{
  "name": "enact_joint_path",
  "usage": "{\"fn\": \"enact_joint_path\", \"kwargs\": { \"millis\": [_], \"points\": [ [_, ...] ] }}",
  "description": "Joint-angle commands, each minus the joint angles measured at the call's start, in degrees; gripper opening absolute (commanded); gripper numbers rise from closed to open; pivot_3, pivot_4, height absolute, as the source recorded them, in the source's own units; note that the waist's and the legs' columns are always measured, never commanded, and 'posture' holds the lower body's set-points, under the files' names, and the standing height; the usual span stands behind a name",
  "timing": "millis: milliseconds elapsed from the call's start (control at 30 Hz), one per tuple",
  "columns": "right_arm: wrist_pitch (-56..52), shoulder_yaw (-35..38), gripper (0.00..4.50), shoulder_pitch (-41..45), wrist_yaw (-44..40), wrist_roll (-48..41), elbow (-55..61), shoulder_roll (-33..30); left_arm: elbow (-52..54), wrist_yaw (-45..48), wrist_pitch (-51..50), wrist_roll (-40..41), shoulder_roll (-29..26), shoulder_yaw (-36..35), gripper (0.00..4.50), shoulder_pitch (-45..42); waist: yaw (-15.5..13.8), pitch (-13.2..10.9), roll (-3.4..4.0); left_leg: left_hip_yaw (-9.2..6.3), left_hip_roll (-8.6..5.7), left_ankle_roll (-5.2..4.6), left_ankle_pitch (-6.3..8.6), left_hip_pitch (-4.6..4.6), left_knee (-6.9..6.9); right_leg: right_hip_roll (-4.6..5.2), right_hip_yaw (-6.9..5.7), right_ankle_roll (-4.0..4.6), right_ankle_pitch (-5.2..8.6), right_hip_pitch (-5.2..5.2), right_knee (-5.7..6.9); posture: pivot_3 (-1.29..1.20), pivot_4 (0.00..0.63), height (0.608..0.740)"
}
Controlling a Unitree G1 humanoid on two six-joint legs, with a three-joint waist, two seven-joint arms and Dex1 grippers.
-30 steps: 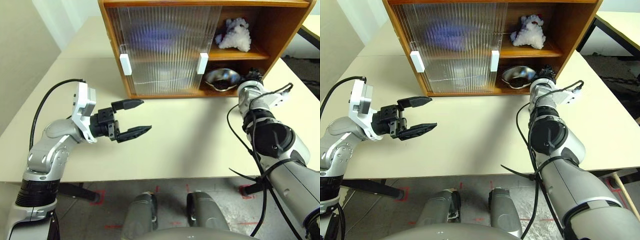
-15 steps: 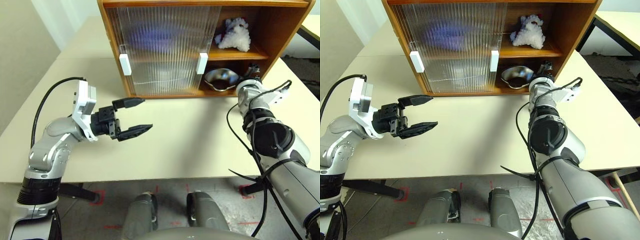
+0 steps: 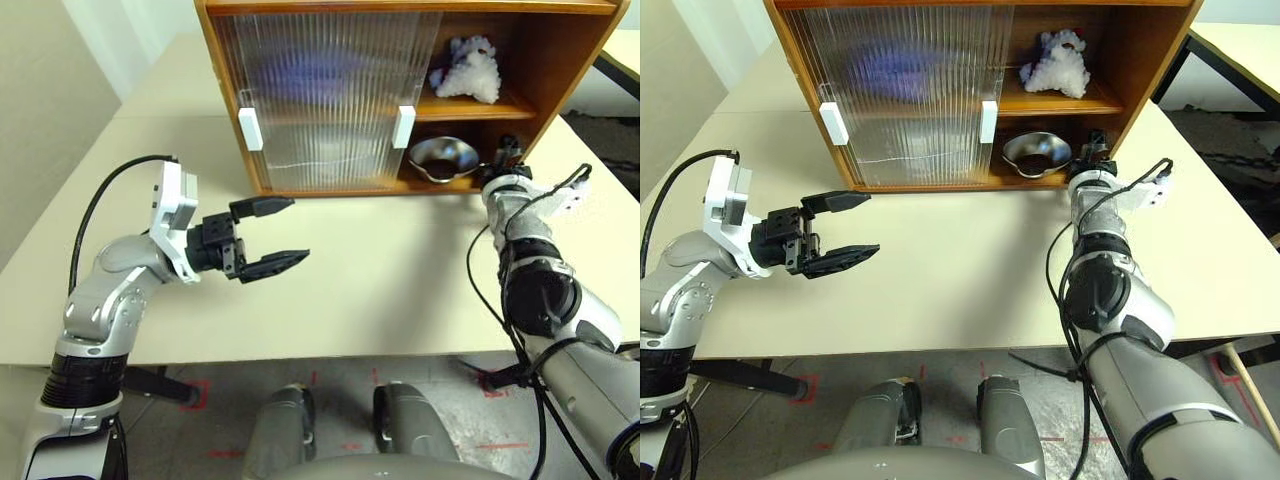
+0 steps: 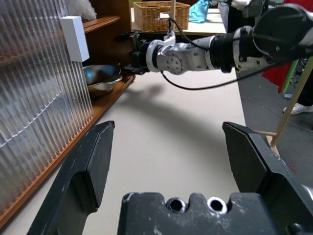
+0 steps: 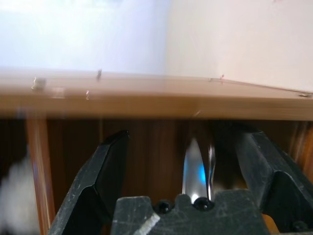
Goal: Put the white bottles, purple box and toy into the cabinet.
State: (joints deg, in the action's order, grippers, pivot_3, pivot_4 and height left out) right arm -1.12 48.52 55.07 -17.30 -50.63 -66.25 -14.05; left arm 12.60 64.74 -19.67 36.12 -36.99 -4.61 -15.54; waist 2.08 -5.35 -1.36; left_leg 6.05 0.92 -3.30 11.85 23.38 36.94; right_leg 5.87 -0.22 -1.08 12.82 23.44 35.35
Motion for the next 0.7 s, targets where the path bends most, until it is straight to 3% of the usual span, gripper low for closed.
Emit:
{"fn": "enact_joint_path", "kwargs": {
  "millis": [33, 233, 467, 600, 700],
  "points": [
    [-6.04, -4.6, 4.47, -3.83, -4.96, 2.78, 5.37, -0.87, 0.35, -0.09, -0.49, 0.24, -0.39, -0.28, 4.5, -0.03, -0.05, 0.0, 0.0, 0.0, 0.0, 0.0, 0.0, 0.0, 0.0, 0.0, 0.0, 0.0, 0.0, 0.0, 0.0, 0.07, 0.041, 0.74],
    [-15.26, -16.27, 4.47, -15.28, -14.7, 8.04, 20.23, -0.17, -0.33, -0.12, -0.49, 0.11, -0.29, -0.28, 4.5, 0.2, -0.09, 0.0, 0.0, -0.01, 0.01, 0.0, 0.0, -0.01, 0.0, 0.0, 0.0, -0.01, 0.01, 0.01, 0.04, 0.06, 0.042, 0.74],
    [-15.91, -32.59, 4.47, -30.58, -27.69, 19.41, 35.26, -5.94, 0.76, -0.49, -1.98, 1.02, -0.21, -0.51, 4.5, 0.33, -0.22, -0.02, 0.02, 0.0, -0.01, 0.01, 0.0, 0.0, 0.05, 0.04, -0.01, -0.1, 0.11, 0.01, 0.06, 0.06, 0.049, 0.74],
    [-16.51, -35.44, 4.47, -35.1, -31.13, 20.72, 41.38, -8.18, 0.89, -0.57, -2.44, 1.18, -0.34, -0.72, 4.5, 0.2, -0.17, -0.01, 0.01, 0.0, 0.0, 0.01, 0.01, -0.01, 0.08, 0.05, -0.01, -0.08, 0.22, 0.0, 0.05, 0.06, 0.053, 0.74],
    [-17.73, -37.37, 4.47, -38.88, -34.52, 20.27, 48.78, -9.97, 2.21, -1.37, -3.47, 1.68, -0.54, -0.99, 4.5, 0.14, -0.34, -0.02, 0.0, -0.01, 0.01, 0.02, 0.01, -0.04, 0.07, 0.04, 0.0, 0.56, 0.59, 0.0, 0.07, 0.07, 0.056, 0.74]
  ]
}}
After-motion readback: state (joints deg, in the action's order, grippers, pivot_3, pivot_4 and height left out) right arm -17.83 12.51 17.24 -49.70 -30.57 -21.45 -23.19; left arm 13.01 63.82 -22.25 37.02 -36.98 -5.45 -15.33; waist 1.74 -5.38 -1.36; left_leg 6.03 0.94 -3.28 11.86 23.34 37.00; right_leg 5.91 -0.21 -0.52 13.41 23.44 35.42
